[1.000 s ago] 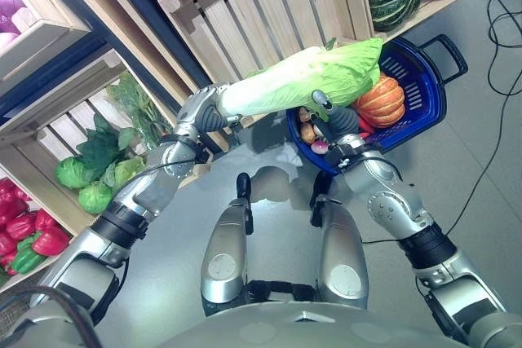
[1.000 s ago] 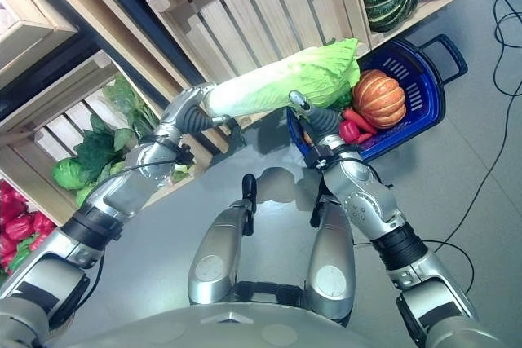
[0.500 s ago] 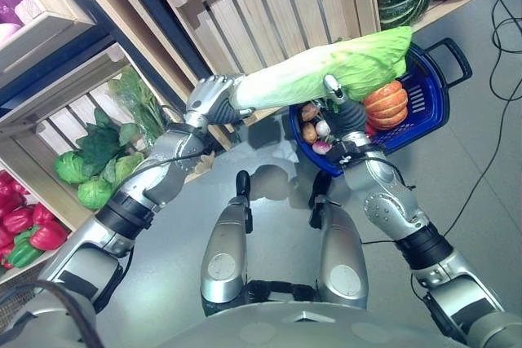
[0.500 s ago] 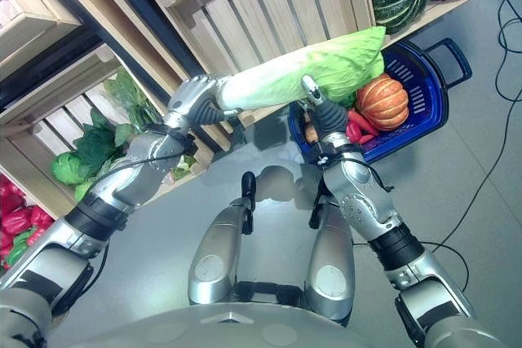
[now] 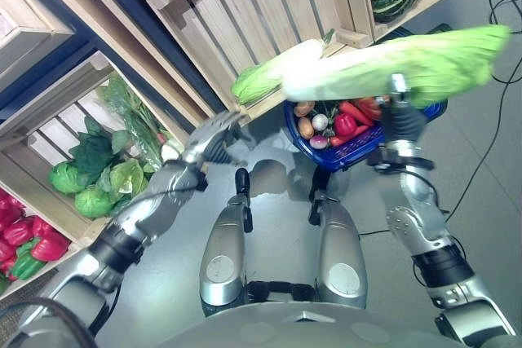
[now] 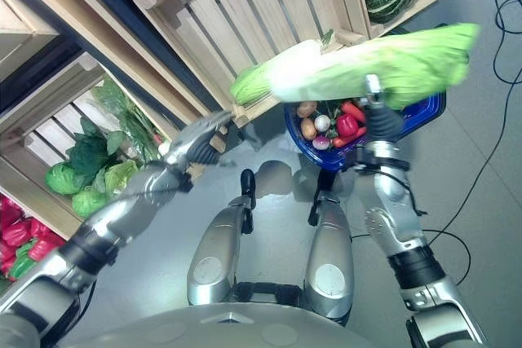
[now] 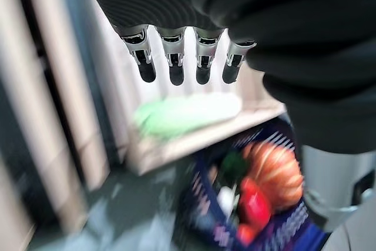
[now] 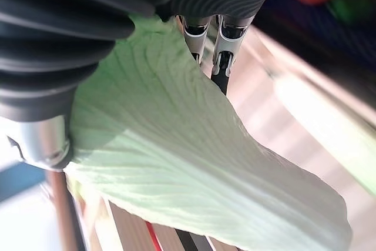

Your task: Pick up fruits and vegetables into the basket

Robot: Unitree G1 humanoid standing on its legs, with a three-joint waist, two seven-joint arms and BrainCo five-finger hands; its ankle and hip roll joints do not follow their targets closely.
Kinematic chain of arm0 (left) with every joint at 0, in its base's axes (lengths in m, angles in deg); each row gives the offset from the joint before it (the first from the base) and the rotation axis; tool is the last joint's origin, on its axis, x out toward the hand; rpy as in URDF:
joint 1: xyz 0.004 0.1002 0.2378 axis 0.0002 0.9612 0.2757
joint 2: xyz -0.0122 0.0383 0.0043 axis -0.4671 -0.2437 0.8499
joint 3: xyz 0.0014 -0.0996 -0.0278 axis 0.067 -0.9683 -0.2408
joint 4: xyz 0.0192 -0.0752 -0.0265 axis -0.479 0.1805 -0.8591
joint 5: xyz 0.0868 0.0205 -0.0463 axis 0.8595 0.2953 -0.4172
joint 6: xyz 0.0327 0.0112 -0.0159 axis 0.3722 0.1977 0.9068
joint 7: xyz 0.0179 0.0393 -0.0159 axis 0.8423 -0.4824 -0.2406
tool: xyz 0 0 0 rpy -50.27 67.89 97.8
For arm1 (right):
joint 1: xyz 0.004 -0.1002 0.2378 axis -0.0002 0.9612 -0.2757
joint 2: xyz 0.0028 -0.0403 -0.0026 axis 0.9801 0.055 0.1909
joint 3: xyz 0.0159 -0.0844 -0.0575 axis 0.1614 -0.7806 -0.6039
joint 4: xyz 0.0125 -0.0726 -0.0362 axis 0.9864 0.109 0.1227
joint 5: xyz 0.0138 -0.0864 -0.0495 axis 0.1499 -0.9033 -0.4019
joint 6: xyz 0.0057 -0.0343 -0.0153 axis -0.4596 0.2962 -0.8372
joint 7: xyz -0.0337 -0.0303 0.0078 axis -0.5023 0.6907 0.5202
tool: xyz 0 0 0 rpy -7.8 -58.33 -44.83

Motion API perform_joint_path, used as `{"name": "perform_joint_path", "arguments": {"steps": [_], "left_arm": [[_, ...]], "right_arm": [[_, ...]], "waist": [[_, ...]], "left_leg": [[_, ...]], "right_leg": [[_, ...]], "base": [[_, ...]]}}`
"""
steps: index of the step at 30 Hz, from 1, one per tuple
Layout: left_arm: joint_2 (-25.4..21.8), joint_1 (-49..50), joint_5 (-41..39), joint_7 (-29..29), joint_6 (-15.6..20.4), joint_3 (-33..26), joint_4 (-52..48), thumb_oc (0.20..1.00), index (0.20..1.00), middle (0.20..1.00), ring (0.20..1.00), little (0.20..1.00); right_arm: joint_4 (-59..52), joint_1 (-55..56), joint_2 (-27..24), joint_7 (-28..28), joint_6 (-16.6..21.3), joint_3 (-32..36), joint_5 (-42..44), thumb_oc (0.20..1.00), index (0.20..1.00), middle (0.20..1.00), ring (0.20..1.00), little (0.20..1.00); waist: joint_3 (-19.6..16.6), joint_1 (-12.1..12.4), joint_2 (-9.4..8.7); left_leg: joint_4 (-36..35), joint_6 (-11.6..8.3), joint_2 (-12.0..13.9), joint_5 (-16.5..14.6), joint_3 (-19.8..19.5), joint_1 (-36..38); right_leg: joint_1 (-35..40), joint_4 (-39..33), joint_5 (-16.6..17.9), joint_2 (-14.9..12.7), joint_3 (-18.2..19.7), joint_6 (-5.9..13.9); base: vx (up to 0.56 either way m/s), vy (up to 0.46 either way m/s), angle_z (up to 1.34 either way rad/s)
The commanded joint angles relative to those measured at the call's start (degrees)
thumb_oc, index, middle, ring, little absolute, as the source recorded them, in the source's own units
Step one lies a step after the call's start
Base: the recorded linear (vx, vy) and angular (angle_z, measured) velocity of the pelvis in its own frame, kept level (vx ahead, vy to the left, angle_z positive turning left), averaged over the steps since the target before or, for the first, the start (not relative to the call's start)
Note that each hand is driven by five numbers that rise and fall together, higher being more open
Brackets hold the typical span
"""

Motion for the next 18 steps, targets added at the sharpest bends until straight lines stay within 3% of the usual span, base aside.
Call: {"name": "perform_joint_path", "arguments": {"steps": [1,7,10,18], "left_arm": [[-1.62,6.74,-9.86,-1.74,0.85,-3.45,0.73,1.0,1.0,1.0,1.0,1.0],[1.21,15.4,-22.86,-0.24,5.36,-6.86,9.16,1.0,1.0,1.0,1.0,1.0],[2.65,17.77,-29.2,1.12,7.82,-8.13,12.41,1.0,1.0,1.0,1.0,1.0],[4.54,19.53,-33.05,1.68,11.64,-9.11,15.31,1.0,1.0,1.0,1.0,1.0]], "right_arm": [[-4.2,1.69,-1.55,-0.59,7.32,4.21,-2.93,0.2,0.2,0.2,0.2,0.2],[-2.45,5.56,-3.86,-3.12,7.9,9.77,-7.17,0.2,0.2,0.2,0.2,0.2],[-0.6,6.36,-5.27,-3.77,5.82,11.04,-8.76,0.2,0.2,0.2,0.2,0.2],[7.72,3.0,-6.16,-2.11,0.16,8.52,-10.72,0.2,0.2,0.2,0.2,0.2]], "waist": [[-1.08,-1.45,-0.6],[-1.08,-1.74,-0.25],[-1.08,-1.47,0.14],[-1.08,0.66,1.13]], "left_leg": [[3.16,2.0,-1.28,-3.69,1.75,-4.33],[3.61,1.99,-1.3,-3.44,2.25,-7.13],[4.51,1.96,-1.41,-3.19,2.42,-9.51],[6.89,1.98,-2.42,-4.19,1.35,-13.98]], "right_leg": [[3.36,3.18,-7.44,-2.6,-2.09,4.19],[-0.41,5.19,-8.12,-2.53,-2.29,3.72],[-3.16,6.98,-8.55,-2.58,-2.4,3.4],[-8.22,12.04,-11.37,-2.67,-2.37,2.99]], "base": [[-0.04,-0.001,-0.11],[-0.04,-0.013,-0.05],[-0.04,-0.006,-0.01],[0.0,-0.032,0.07]]}}
